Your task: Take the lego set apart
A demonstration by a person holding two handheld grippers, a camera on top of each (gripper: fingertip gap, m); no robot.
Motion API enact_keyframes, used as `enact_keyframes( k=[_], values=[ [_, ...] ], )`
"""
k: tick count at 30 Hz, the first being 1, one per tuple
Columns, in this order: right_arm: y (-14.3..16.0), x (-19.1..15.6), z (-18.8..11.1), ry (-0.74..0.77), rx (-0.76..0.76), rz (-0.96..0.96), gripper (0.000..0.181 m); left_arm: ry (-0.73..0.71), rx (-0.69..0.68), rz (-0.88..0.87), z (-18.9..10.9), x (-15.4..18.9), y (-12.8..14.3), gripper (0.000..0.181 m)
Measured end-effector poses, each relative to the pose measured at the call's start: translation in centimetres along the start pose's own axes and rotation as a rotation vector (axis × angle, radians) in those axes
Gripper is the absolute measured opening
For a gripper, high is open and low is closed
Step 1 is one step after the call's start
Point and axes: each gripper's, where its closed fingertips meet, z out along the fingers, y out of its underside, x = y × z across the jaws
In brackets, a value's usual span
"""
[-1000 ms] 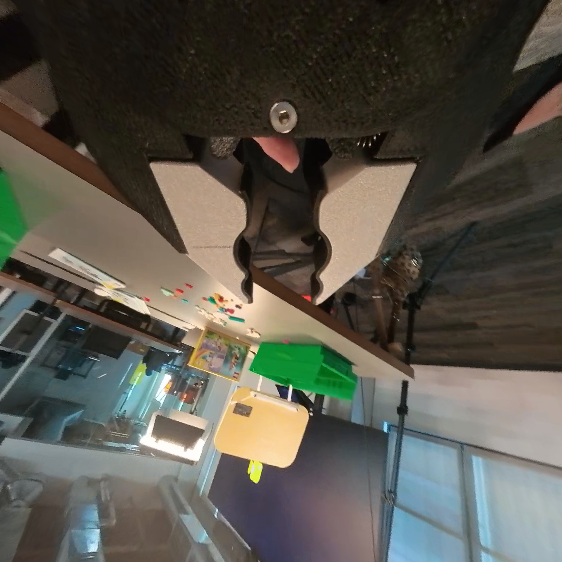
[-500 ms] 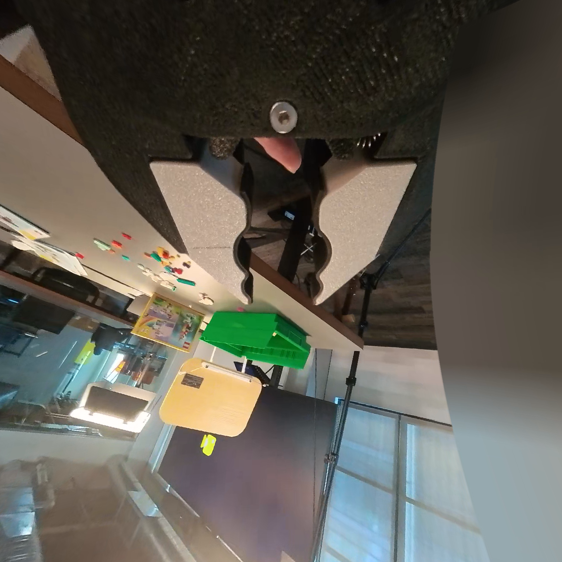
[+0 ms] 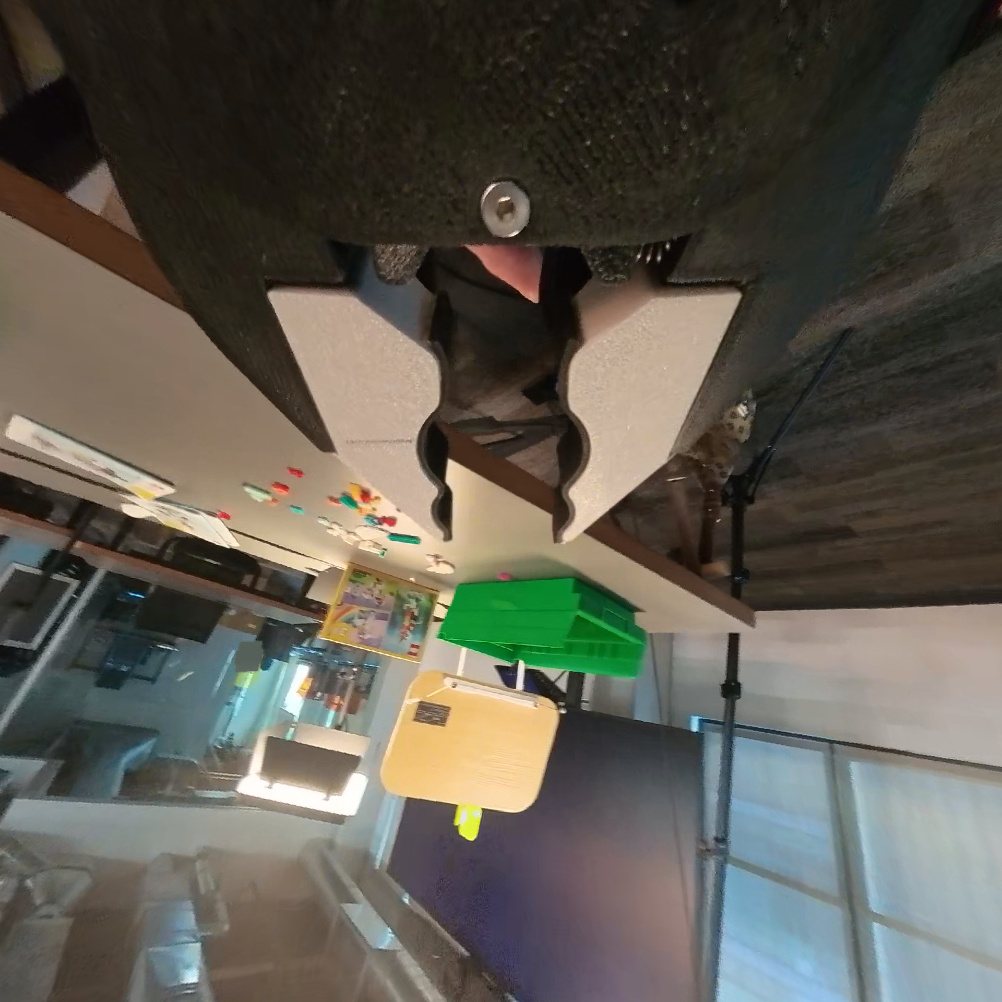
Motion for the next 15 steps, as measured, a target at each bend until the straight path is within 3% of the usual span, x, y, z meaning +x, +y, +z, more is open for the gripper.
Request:
enact_keyframes(
  k=[7,12,15],
  values=[
    [3.4,3.2,2.2,0.162,0.099,0.143,0.034,0.247,0.007,-0.244,11.3,1.4,1.7,0.069],
    [9.1,2.9,5.7,0.134,0.009,0.166,0.030,0.377,-0.005,-0.372,17.1,2.2,-0.4,0.053],
    [10.6,3.1,7.1,0.120,-0.053,0.154,0.030,0.449,-0.028,-0.329,19.7,3.3,-1.9,0.047]
  ],
)
